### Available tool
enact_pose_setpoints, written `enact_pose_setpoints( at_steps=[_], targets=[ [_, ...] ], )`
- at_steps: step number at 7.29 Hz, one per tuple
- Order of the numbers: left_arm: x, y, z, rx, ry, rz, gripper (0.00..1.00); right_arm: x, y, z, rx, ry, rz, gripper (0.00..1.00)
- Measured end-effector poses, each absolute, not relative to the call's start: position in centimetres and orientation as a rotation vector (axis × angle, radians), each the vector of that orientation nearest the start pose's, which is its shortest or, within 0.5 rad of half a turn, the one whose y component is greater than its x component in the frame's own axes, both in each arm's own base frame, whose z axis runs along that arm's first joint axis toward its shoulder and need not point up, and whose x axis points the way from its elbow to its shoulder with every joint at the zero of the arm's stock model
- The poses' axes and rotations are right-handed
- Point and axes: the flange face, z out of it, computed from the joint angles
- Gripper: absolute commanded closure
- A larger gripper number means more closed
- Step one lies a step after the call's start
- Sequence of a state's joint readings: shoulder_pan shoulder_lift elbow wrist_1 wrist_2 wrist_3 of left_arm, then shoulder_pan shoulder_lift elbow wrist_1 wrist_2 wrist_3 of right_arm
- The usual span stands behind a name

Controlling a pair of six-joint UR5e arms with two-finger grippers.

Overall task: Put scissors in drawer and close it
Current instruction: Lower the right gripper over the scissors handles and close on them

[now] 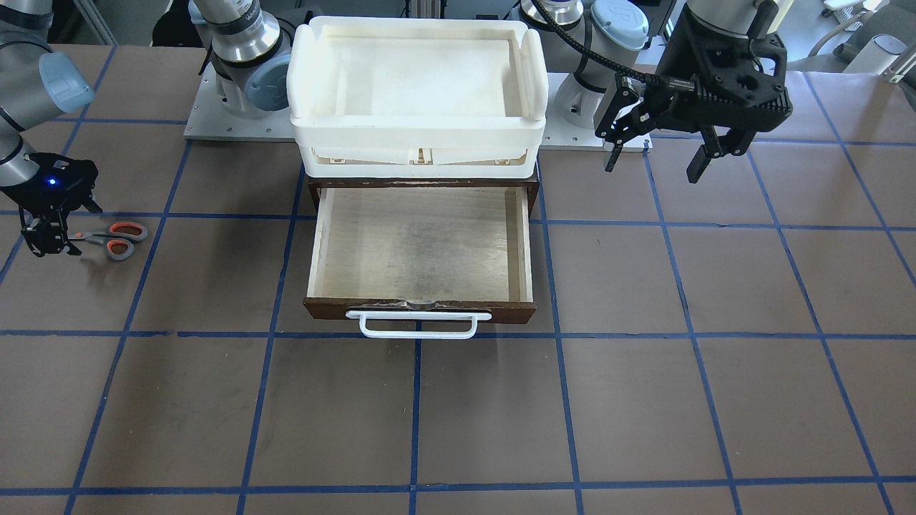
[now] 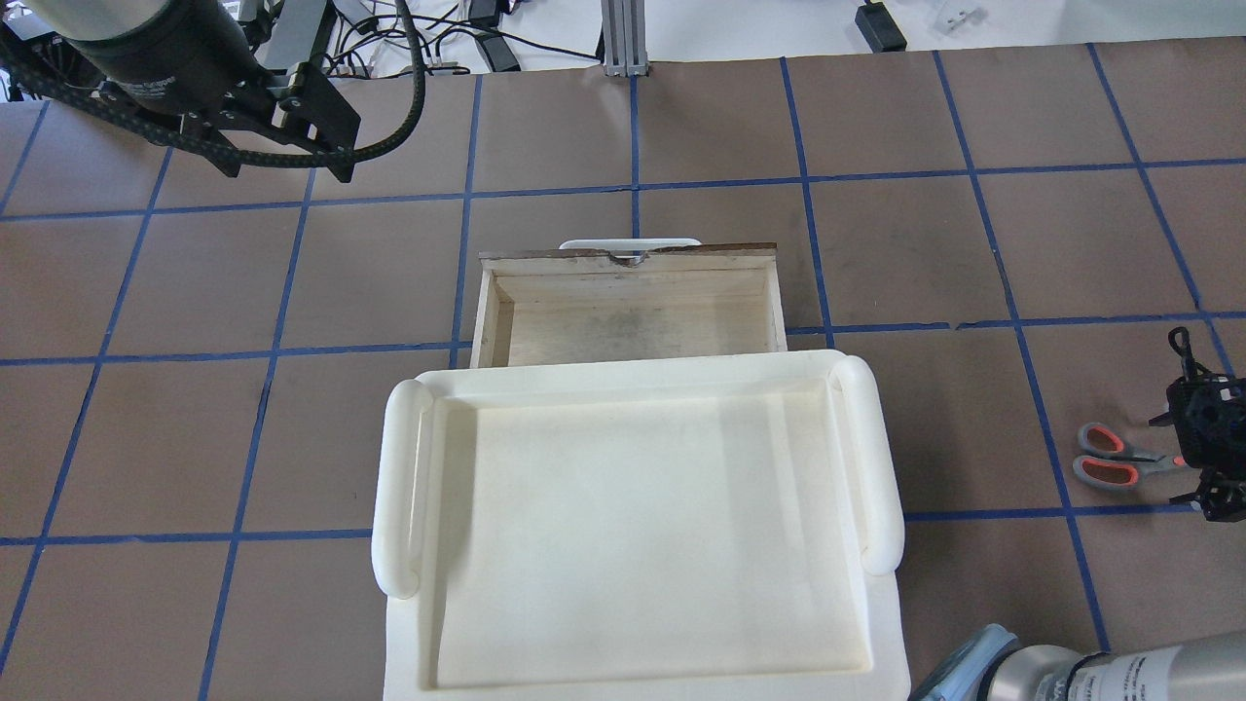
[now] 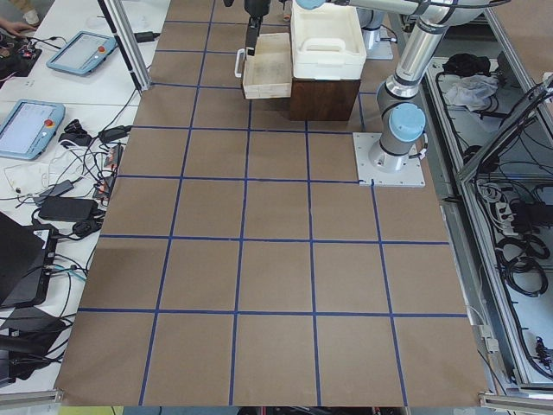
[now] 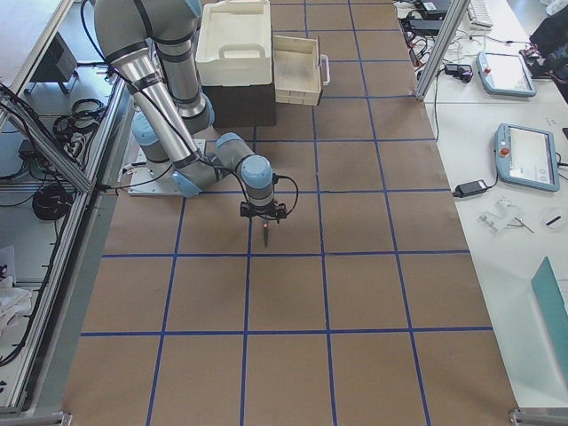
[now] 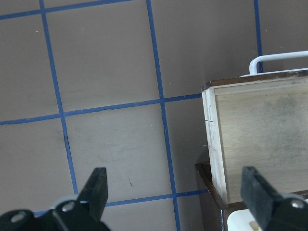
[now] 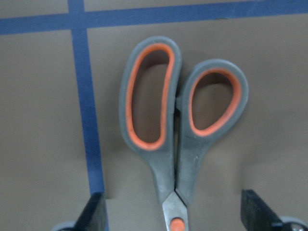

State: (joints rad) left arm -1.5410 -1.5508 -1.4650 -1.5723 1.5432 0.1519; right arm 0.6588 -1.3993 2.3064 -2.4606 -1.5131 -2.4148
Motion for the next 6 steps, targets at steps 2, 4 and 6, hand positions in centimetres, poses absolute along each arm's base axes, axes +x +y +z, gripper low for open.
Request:
enact_pose_setpoints(
  at_steps=[2, 4, 6],
  targets=[
    [-12.15, -49.53, 55.07, 0.196, 3.145, -0.201, 0.0, -23.93, -36.23, 17.06, -2.134, 2.279, -0.087, 0.06],
    [-12.12, -49.52, 55.06, 0.194, 3.145, -0.2, 0.0, -23.88, -36.19, 17.03, -2.122, 2.287, -0.052, 0.11],
    [-12.12, -49.52, 55.08, 0.195, 3.145, -0.201, 0.0, -23.12, -36.6, 16.97, -2.13, 2.276, -0.03, 0.15]
  ],
)
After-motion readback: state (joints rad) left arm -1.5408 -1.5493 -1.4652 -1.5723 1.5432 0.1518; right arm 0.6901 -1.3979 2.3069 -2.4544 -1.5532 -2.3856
